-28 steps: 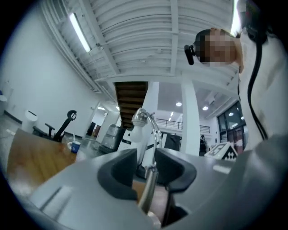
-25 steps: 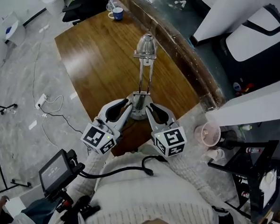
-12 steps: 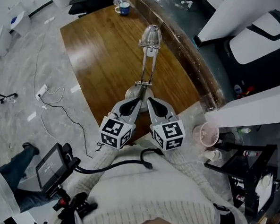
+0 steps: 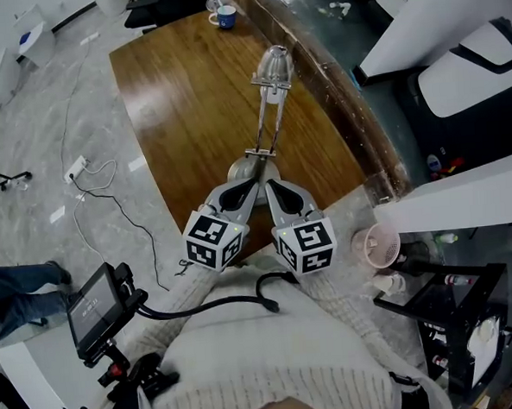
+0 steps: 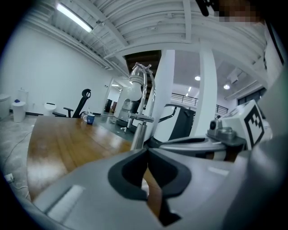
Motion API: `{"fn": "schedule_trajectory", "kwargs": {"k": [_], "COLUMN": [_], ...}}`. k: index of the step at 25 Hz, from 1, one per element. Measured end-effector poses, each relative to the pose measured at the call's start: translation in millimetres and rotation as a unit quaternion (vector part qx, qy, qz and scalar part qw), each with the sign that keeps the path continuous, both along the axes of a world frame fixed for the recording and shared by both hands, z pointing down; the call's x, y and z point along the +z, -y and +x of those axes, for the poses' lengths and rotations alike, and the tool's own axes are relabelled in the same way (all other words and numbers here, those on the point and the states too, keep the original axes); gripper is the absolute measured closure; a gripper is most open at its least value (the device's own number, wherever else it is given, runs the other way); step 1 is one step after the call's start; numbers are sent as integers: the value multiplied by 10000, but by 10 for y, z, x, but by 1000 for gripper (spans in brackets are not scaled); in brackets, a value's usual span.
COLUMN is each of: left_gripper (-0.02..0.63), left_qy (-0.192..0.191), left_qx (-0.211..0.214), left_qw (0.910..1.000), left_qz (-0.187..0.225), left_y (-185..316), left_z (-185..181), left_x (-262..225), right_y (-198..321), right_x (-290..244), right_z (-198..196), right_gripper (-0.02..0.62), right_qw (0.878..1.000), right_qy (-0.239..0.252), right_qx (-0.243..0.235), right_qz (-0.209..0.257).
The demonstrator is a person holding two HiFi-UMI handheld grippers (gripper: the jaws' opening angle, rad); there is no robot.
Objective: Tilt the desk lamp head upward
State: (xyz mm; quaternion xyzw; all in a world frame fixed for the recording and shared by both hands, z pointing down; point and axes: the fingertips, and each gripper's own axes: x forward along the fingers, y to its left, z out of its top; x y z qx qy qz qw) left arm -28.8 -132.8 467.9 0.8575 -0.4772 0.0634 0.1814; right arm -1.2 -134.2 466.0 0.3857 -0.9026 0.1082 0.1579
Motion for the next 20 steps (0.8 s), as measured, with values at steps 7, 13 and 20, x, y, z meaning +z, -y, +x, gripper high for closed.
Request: {"fn": "schedule_trajectory", "kwargs": {"k": [7, 13, 20], "left_gripper": [598, 598, 598], "left_qy": [59, 14, 29], "left_qx": [108, 156, 84], "left_qw": [9999, 9998, 9999], "left_qz": [43, 119, 92], "left_y": [-19, -33, -29], "left_z": [22, 30, 8], "left_x": [2, -22, -12], "right_y": [-16, -26, -38], "right_x": [26, 52, 104], "right_z": [24, 15, 6], "right_gripper": [598, 597, 598], "right_qw": [9999, 9999, 9998], "right_qy": [38, 80, 72], "right_qx": [53, 38, 6], "right_qz": [-77, -140, -200]}}
